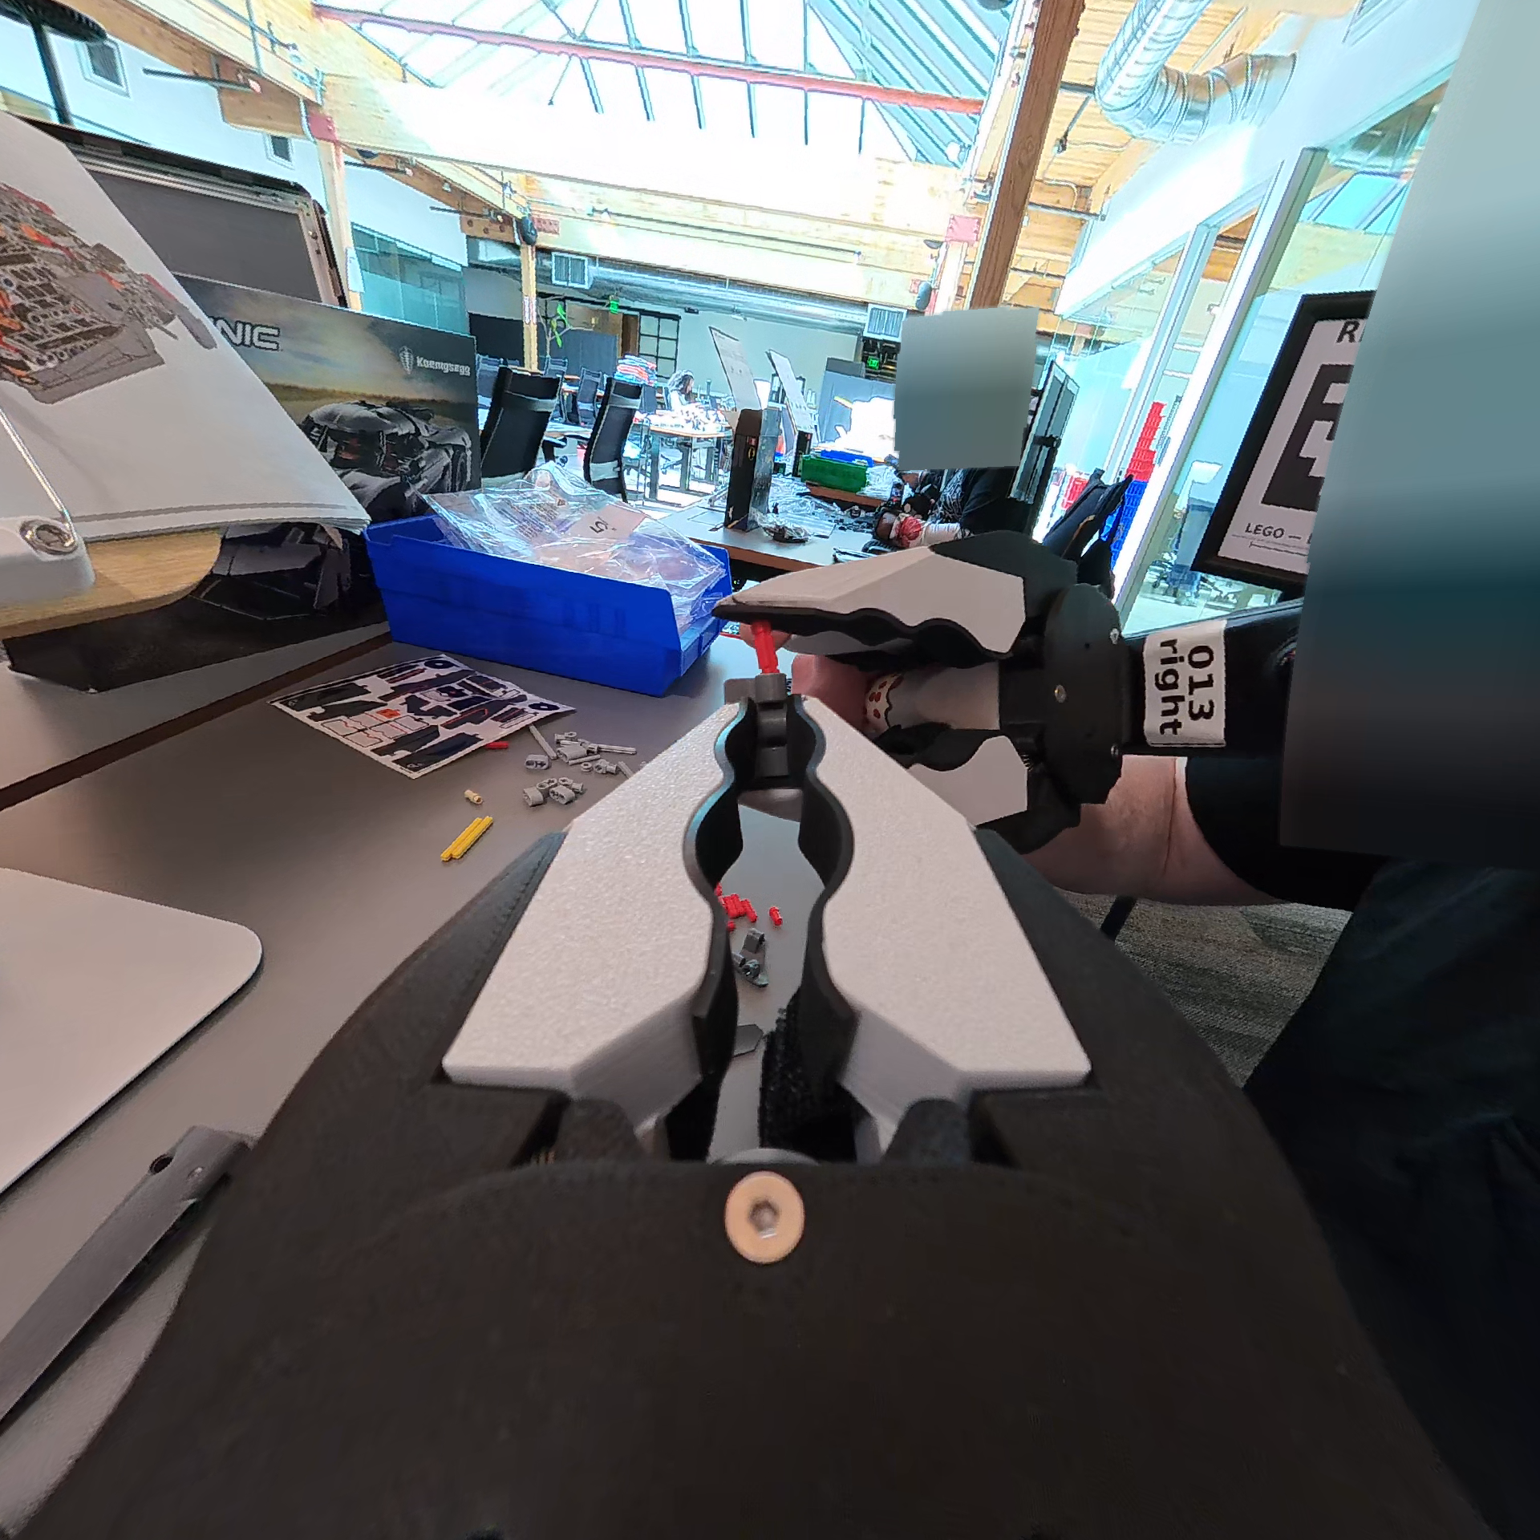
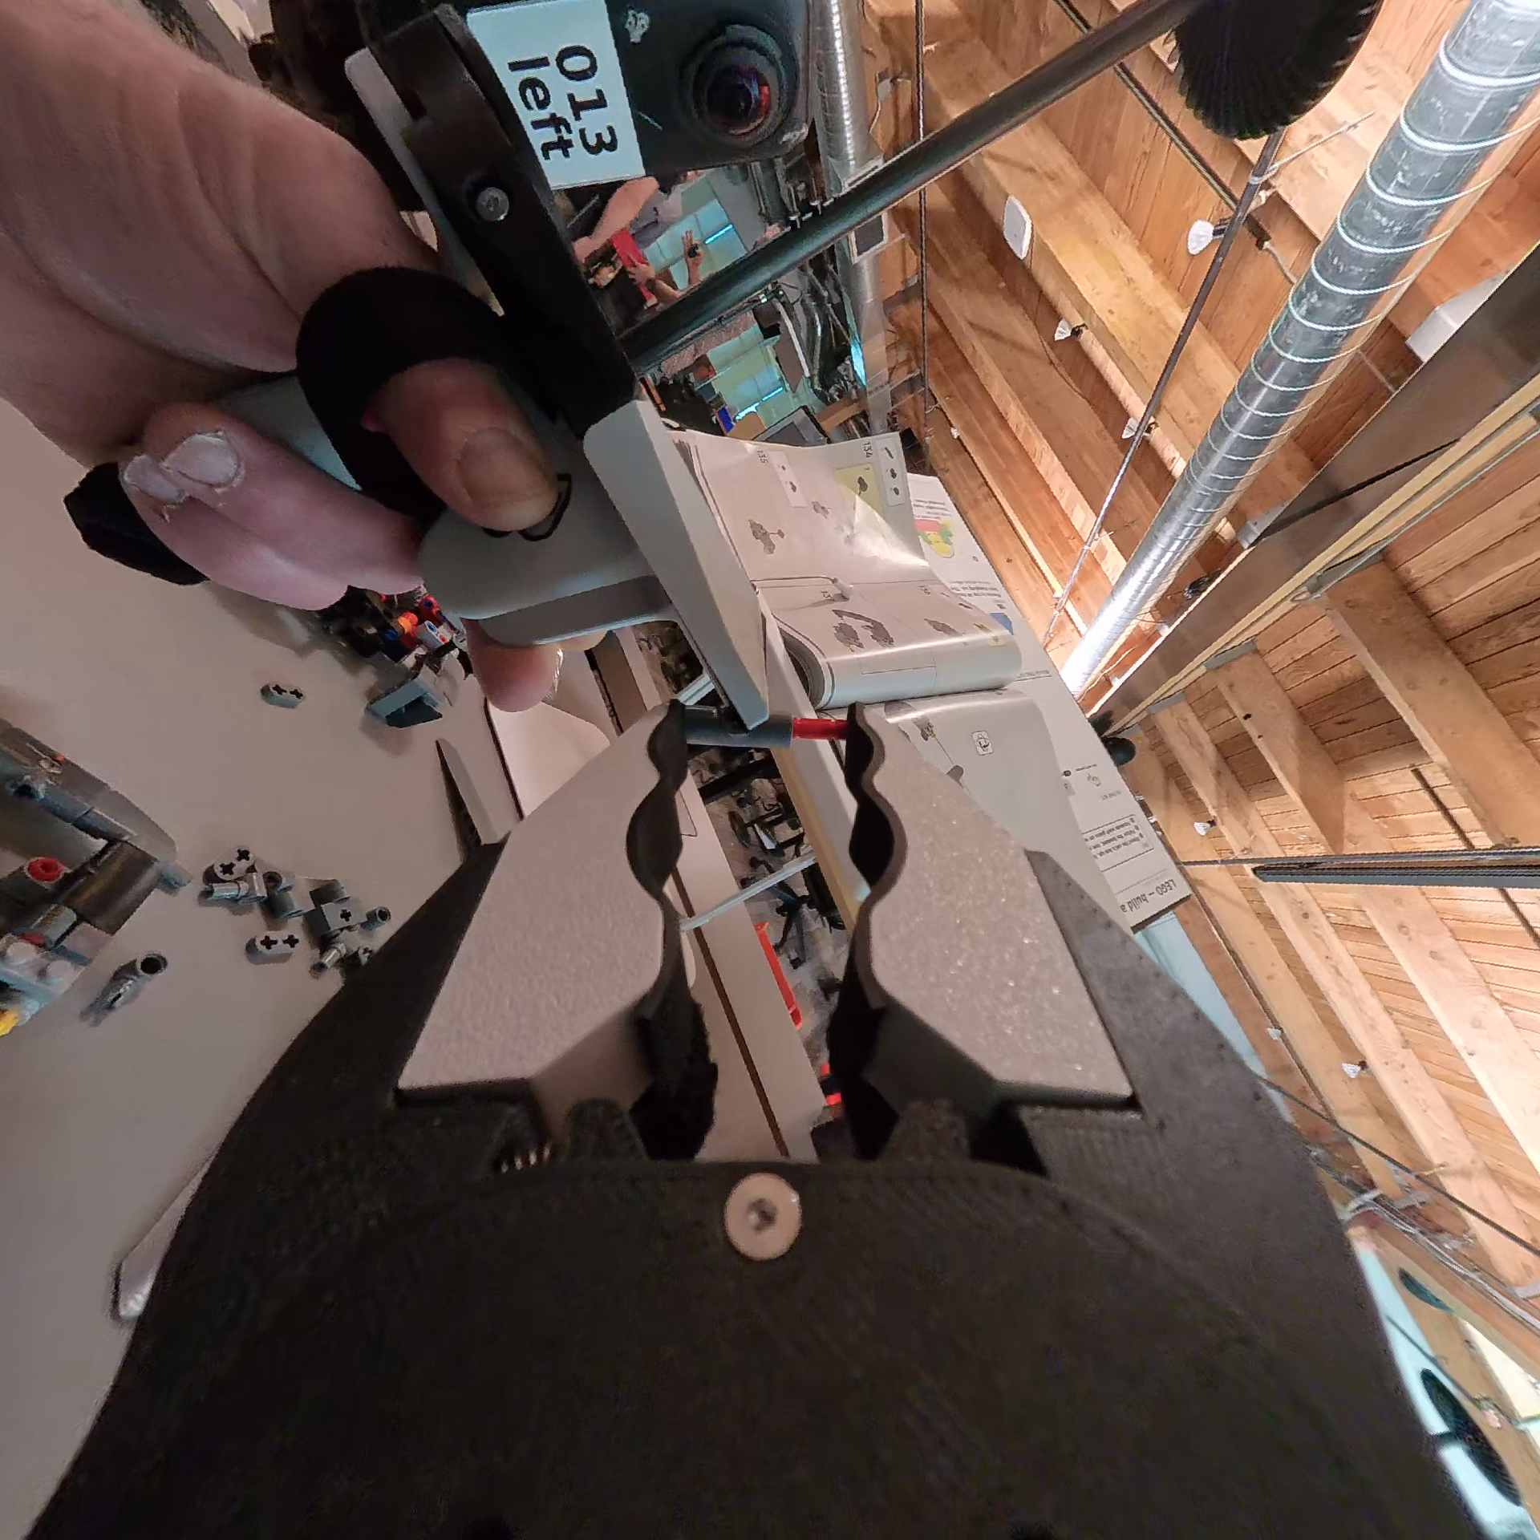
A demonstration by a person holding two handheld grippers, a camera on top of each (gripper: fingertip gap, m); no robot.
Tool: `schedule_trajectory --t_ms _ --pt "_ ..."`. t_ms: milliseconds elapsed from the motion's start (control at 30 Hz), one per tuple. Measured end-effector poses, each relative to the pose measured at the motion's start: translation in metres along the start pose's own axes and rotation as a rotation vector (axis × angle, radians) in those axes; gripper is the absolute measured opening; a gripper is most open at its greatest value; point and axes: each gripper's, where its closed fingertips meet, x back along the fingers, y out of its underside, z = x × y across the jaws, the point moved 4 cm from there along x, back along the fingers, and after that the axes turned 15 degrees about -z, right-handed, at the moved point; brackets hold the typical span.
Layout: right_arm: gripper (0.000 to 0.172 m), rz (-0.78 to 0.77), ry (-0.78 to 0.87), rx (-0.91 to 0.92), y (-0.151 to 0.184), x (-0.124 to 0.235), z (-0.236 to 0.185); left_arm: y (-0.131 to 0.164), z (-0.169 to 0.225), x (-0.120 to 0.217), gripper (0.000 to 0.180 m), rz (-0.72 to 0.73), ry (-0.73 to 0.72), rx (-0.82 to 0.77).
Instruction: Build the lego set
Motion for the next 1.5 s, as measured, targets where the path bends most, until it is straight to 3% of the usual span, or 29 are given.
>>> schedule_trajectory --t_ms 933,1500 --pt "0.034 -0.073 0.062 0.097 0.005 -0.007 -0.004 0.003 -0.009 -0.002 0.005 -0.007 -0.007 0.053" --pt "0.036 -0.028 0.022 0.108 -0.007 -0.039 0.023 -0.025 -0.030 0.013 0.005 0.059 -0.039 0.105"
